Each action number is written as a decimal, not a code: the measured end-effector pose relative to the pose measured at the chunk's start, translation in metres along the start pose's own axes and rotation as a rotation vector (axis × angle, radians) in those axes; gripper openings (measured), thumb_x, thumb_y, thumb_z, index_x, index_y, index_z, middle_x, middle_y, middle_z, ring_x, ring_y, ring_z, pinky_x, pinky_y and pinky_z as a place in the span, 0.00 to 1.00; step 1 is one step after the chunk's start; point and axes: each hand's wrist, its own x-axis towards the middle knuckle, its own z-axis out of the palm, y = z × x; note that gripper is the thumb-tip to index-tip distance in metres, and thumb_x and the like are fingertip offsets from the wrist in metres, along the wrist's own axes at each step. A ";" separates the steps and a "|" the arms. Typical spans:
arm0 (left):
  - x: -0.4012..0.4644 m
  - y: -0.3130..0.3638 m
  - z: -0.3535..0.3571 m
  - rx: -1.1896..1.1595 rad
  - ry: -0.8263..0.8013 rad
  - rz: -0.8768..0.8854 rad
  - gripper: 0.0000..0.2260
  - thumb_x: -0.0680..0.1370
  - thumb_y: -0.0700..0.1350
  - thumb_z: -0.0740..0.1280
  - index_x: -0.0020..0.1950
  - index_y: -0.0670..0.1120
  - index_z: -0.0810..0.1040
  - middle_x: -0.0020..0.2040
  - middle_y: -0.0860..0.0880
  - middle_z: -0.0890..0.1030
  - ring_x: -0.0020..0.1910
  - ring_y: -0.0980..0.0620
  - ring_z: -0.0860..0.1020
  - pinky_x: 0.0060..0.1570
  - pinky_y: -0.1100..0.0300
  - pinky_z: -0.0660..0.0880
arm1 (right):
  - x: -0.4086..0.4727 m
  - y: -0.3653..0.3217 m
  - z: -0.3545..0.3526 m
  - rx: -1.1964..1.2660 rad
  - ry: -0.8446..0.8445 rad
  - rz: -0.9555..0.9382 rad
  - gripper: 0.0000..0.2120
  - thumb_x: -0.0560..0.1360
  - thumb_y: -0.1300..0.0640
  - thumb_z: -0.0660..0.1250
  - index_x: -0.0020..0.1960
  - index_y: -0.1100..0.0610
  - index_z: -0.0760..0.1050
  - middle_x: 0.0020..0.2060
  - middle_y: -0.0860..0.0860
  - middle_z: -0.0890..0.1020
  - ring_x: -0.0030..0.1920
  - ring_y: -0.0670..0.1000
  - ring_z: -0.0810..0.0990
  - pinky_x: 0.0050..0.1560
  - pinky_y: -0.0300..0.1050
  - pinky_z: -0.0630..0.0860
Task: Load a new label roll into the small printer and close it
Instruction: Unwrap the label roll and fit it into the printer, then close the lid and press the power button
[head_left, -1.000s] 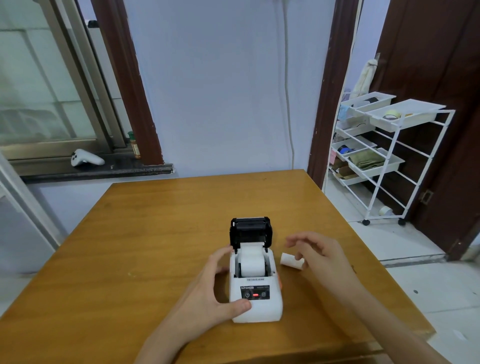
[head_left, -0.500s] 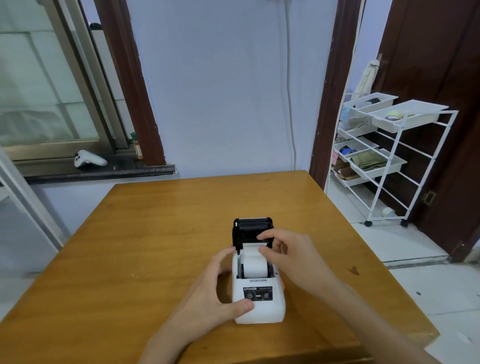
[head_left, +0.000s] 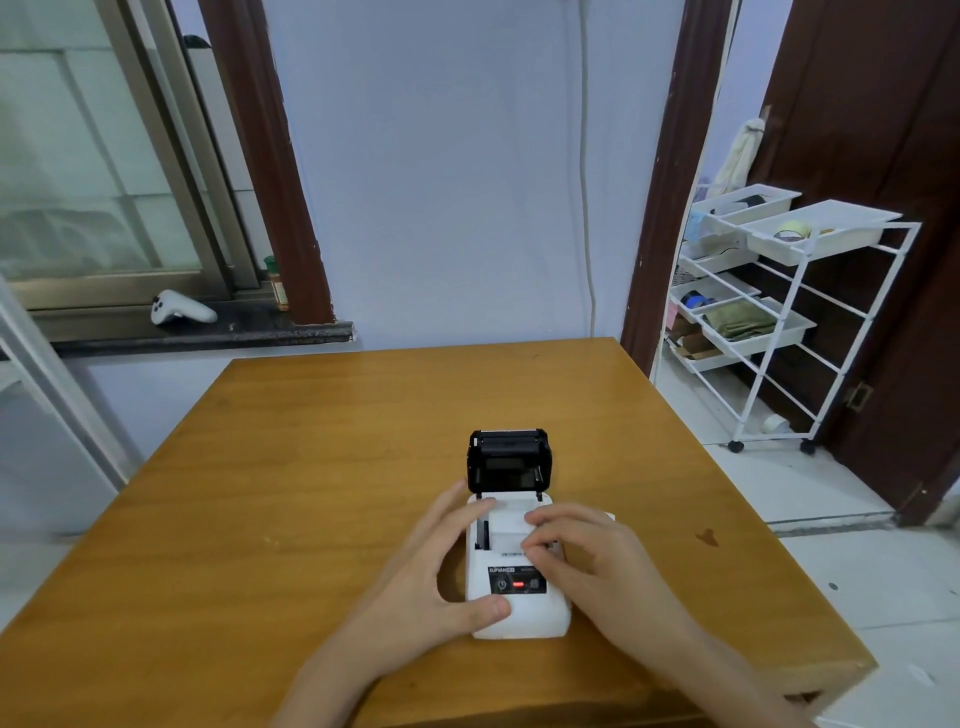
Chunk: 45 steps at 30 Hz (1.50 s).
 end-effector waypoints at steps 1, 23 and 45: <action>0.000 -0.001 0.000 0.007 -0.007 0.008 0.37 0.64 0.77 0.69 0.70 0.78 0.60 0.77 0.77 0.46 0.76 0.72 0.53 0.74 0.58 0.60 | -0.001 -0.001 0.000 0.014 0.001 0.003 0.06 0.76 0.54 0.70 0.49 0.48 0.85 0.55 0.34 0.78 0.60 0.34 0.72 0.60 0.30 0.68; 0.001 -0.003 0.000 -0.122 0.002 0.009 0.28 0.66 0.75 0.69 0.64 0.70 0.77 0.78 0.73 0.51 0.72 0.65 0.67 0.72 0.53 0.69 | 0.069 -0.023 -0.024 0.341 -0.058 0.143 0.18 0.82 0.48 0.57 0.71 0.45 0.70 0.69 0.40 0.72 0.69 0.40 0.68 0.68 0.39 0.64; -0.005 0.006 -0.006 -0.281 0.149 0.053 0.25 0.67 0.76 0.66 0.53 0.63 0.87 0.74 0.73 0.63 0.66 0.63 0.73 0.59 0.76 0.69 | 0.032 0.006 -0.010 0.274 -0.195 0.031 0.16 0.78 0.57 0.66 0.61 0.39 0.78 0.66 0.36 0.73 0.61 0.38 0.75 0.58 0.49 0.80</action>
